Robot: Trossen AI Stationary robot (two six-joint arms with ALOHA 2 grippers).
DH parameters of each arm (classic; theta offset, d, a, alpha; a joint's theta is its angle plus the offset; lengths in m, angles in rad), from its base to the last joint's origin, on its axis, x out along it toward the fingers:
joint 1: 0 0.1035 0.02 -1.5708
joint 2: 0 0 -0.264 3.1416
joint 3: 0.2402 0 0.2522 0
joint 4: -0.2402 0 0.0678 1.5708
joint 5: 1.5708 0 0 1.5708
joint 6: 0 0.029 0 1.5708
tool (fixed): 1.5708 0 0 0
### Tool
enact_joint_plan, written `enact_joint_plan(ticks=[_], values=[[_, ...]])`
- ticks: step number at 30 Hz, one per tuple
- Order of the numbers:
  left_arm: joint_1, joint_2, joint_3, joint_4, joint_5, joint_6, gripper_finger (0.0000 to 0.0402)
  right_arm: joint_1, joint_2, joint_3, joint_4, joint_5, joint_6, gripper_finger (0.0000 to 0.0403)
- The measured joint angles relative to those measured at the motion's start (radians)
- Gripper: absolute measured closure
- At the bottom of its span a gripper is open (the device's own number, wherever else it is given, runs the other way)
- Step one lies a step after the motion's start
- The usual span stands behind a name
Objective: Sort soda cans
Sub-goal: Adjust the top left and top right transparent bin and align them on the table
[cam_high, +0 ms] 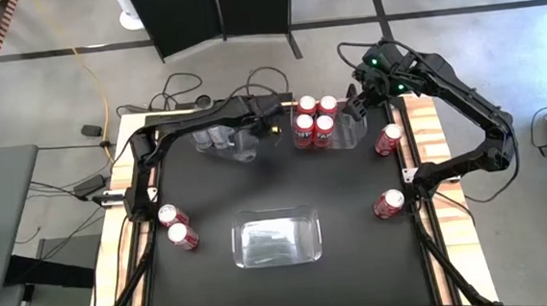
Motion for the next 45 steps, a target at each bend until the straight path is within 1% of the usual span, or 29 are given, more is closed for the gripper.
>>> enact_joint_plan(ticks=[5,13,21,27,29,33,36,40,43,45], values=[[-0.081,0.002,0.039,-0.084,0.043,-0.024,0.0394,0.000,0.000,0.000,-0.001,-0.009,-0.012,0.0021],[-0.206,0.008,0.080,-0.163,0.047,-0.125,0.0395,0.000,0.000,0.000,-0.001,-0.023,-0.062,0.0021],[-0.318,0.006,0.081,-0.310,0.025,-0.223,0.0396,0.000,0.000,0.000,-0.001,-0.044,-0.063,0.0021],[-0.378,0.005,0.082,-0.460,0.021,-0.237,0.0396,0.000,0.000,0.000,0.003,-0.045,-0.019,0.0021],[-0.398,0.005,0.082,-0.486,0.003,-0.243,0.0396,0.000,0.000,0.000,0.003,-0.045,0.006,0.0021],[-0.424,0.005,0.082,-0.503,-0.030,-0.308,0.0392,0.011,0.000,0.000,0.003,-0.045,0.043,0.0021],[-0.440,0.001,0.083,-0.503,-0.043,-0.363,0.0379,0.030,0.000,0.000,0.006,-0.045,0.056,0.0021],[-0.459,0.000,0.084,-0.515,-0.055,-0.426,0.0346,0.065,0.000,0.000,0.007,-0.045,0.072,0.0021],[-0.476,-0.010,0.084,-0.579,-0.124,-0.526,0.0318,0.093,0.000,0.000,0.007,-0.045,0.098,0.0021],[-0.488,-0.040,0.084,-0.588,-0.164,-0.598,0.0301,0.110,0.000,0.000,0.007,-0.045,0.106,0.0021]])
